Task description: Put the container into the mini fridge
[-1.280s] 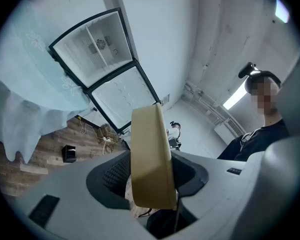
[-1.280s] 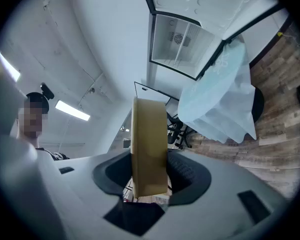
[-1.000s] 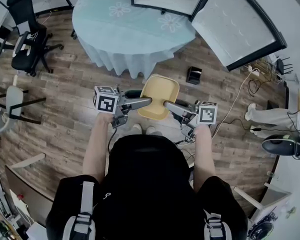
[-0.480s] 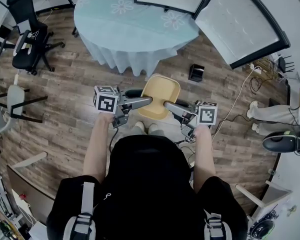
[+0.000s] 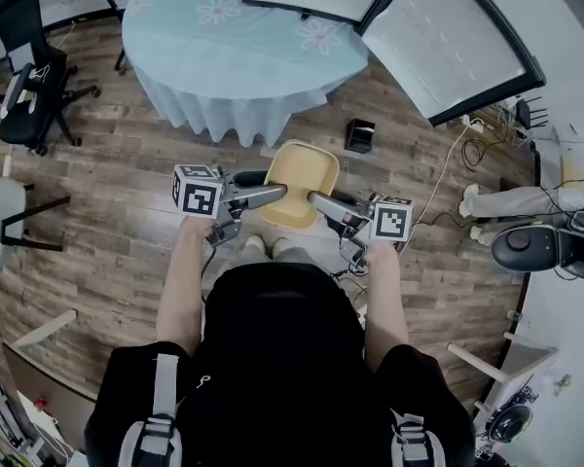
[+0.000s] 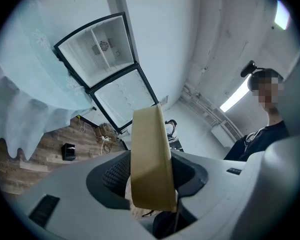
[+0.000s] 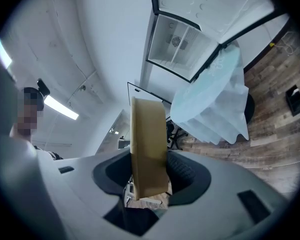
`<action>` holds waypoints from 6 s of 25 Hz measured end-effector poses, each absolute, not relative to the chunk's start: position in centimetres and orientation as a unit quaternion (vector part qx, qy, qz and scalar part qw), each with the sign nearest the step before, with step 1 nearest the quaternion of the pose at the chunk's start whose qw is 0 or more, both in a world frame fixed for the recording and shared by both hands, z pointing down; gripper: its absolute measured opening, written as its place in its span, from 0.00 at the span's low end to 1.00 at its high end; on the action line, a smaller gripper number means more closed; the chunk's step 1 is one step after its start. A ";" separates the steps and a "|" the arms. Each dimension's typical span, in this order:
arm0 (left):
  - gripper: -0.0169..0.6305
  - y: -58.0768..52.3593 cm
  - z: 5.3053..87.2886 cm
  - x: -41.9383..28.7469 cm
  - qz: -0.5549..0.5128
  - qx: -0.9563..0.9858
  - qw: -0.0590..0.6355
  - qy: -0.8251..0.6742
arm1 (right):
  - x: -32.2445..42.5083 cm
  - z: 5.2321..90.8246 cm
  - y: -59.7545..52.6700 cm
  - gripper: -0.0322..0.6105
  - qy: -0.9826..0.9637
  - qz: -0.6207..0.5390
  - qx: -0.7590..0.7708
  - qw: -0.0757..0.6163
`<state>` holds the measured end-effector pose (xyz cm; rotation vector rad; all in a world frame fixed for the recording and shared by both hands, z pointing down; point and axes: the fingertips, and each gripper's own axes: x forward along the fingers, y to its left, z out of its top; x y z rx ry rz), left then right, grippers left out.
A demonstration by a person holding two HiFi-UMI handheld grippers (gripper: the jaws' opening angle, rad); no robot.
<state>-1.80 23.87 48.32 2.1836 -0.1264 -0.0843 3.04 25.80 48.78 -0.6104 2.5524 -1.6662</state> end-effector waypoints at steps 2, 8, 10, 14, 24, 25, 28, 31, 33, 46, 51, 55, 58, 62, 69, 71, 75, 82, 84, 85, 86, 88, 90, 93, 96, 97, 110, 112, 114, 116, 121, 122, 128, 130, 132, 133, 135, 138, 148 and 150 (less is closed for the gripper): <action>0.35 24.0 48.5 -1.9 -0.037 0.888 0.456 -0.043 | 3.0 48.8 25.9 0.35 0.821 -0.533 -0.204 0.018; 0.35 23.8 47.4 -2.7 -0.056 0.888 0.455 -0.030 | 2.0 47.9 25.9 0.35 0.824 -0.526 -0.210 0.029; 0.35 23.5 47.0 -3.1 -0.056 0.890 0.451 -0.033 | 1.7 47.7 25.6 0.35 0.827 -0.521 -0.209 0.028; 0.35 22.5 46.6 -3.7 -0.068 0.891 0.447 -0.036 | 1.2 47.2 24.5 0.35 0.826 -0.522 -0.209 0.033; 0.35 20.2 46.3 -4.1 -0.074 0.892 0.442 -0.052 | 0.8 46.6 22.1 0.35 0.834 -0.514 -0.197 0.038; 0.35 19.8 46.3 -4.0 -0.072 0.893 0.442 -0.053 | 0.9 46.6 21.7 0.35 0.835 -0.513 -0.196 0.040; 0.35 18.1 46.1 -3.3 -0.064 0.893 0.442 -0.055 | 1.7 46.8 19.9 0.35 0.837 -0.509 -0.198 0.042; 0.35 16.2 46.6 -2.2 -0.053 0.892 0.445 -0.058 | 3.5 48.3 18.0 0.35 0.836 -0.508 -0.206 0.026; 0.35 15.3 47.0 -1.5 -0.048 0.889 0.452 -0.059 | 3.8 48.1 17.0 0.35 0.832 -0.517 -0.198 0.034; 0.35 8.0 51.5 0.8 -0.054 0.849 0.516 -0.100 | 6.0 51.7 9.0 0.35 0.810 -0.560 -0.171 0.034; 0.35 4.8 50.9 2.1 -0.044 0.855 0.505 -0.111 | 7.3 51.3 5.8 0.35 0.811 -0.560 -0.164 0.045; 0.35 2.7 50.5 2.9 -0.054 0.855 0.500 -0.124 | 8.1 50.9 3.8 0.35 0.815 -0.552 -0.166 0.051; 0.35 0.7 50.1 3.8 -0.052 0.854 0.500 -0.134 | 9.0 50.9 1.9 0.35 0.814 -0.555 -0.165 0.058; 0.34 -0.7 50.0 4.2 -0.057 0.857 0.494 -0.136 | 9.3 50.3 0.7 0.35 0.811 -0.559 -0.159 0.069; 0.34 -3.0 49.3 3.6 -0.071 0.854 0.490 -0.160 | 9.0 49.7 -1.9 0.35 0.813 -0.553 -0.167 0.074; 0.34 -4.0 49.2 2.9 -0.071 0.849 0.495 -0.170 | 8.3 50.0 -3.0 0.35 0.812 -0.555 -0.167 0.070; 0.34 -6.6 50.6 0.9 -0.072 0.839 0.507 -0.183 | 6.4 51.2 -5.8 0.34 0.799 -0.571 -0.173 0.071; 0.34 -11.5 52.1 -0.8 -0.076 0.828 0.525 -0.183 | 5.0 52.4 -10.4 0.33 0.784 -0.583 -0.202 0.071; 0.34 -13.5 51.9 -1.7 -0.079 0.829 0.523 -0.181 | 4.0 52.1 -12.2 0.33 0.782 -0.581 -0.209 0.077; 0.34 -14.3 51.9 -2.3 -0.082 0.828 0.524 -0.180 | 3.3 52.1 -12.8 0.33 0.780 -0.583 -0.213 0.079; 0.34 -14.9 51.9 -2.9 -0.086 0.827 0.525 -0.179 | 2.7 52.1 -13.3 0.33 0.779 -0.584 -0.215 0.080; 0.33 -16.3 51.8 -3.8 -0.097 0.826 0.527 -0.173 | 1.8 52.1 -14.4 0.33 0.781 -0.578 -0.221 0.079; 0.33 -17.9 51.6 -4.3 -0.102 0.828 0.525 -0.167 | 1.3 52.0 -15.8 0.33 0.780 -0.574 -0.235 0.079; 0.33 -19.4 51.7 -4.6 -0.103 0.830 0.523 -0.167 | 1.0 52.0 -17.3 0.33 0.776 -0.573 -0.247 0.086; 0.33 -20.6 51.9 -4.6 -0.101 0.828 0.526 -0.166 | 0.9 51.9 -18.6 0.33 0.777 -0.570 -0.254 0.086; 0.33 -20.9 51.9 -4.5 -0.102 0.826 0.531 -0.162 | 1.0 51.9 -19.0 0.34 0.777 -0.568 -0.260 0.085; 0.31 -29.4 53.4 -2.0 -0.130 0.800 0.544 -0.217 | 3.9 52.9 -27.4 0.33 0.770 -0.547 -0.317 0.086; 0.31 -30.8 53.7 -1.9 -0.132 0.798 0.543 -0.226 | 4.1 53.1 -28.7 0.33 0.772 -0.545 -0.316 0.087; 0.31 -31.9 54.1 -1.6 -0.131 0.795 0.544 -0.233 | 4.4 53.6 -29.8 0.33 0.769 -0.548 -0.317 0.090; 0.31 -32.7 54.6 -1.1 -0.132 0.790 0.550 -0.238 | 4.8 54.1 -30.6 0.33 0.762 -0.556 -0.320 0.094; 0.31 -34.7 55.9 -0.9 -0.126 0.778 0.560 -0.255 | 5.6 55.1 -32.7 0.32 0.756 -0.556 -0.333 0.090; 0.31 -35.1 56.1 -0.9 -0.131 0.776 0.561 -0.257 | 5.5 55.3 -33.1 0.32 0.756 -0.556 -0.334 0.089; 0.31 -37.5 57.3 -1.0 -0.145 0.765 0.563 -0.276 | 5.4 56.8 -34.6 0.32 0.745 -0.568 -0.338 0.092; 0.31 -38.2 57.6 -0.9 -0.149 0.762 0.565 -0.280 | 5.4 57.2 -35.1 0.32 0.739 -0.573 -0.340 0.096; 0.31 -39.0 57.9 -0.8 -0.150 0.759 0.565 -0.286 | 5.6 57.6 -35.8 0.32 0.733 -0.577 -0.345 0.102; 0.31 -39.5 57.9 -0.7 -0.151 0.758 0.564 -0.290 | 5.7 57.7 -36.2 0.32 0.730 -0.579 -0.347 0.106; 0.31 -40.4 58.0 -0.5 -0.153 0.757 0.561 -0.297 | 6.0 57.9 -36.9 0.32 0.724 -0.581 -0.353 0.115; 0.31 -41.7 58.0 -0.5 -0.157 0.757 0.553 -0.310 | 6.2 58.0 -38.1 0.32 0.715 -0.583 -0.362 0.132; 0.37 -43.9 59.0 -1.2 -0.156 0.748 0.542 -0.350 | 6.7 59.0 -40.8 0.31 0.698 -0.584 -0.384 0.155; 0.35 -44.2 58.8 -1.2 -0.166 0.746 0.541 -0.353 | 6.8 59.1 -41.3 0.30 0.689 -0.586 -0.393 0.165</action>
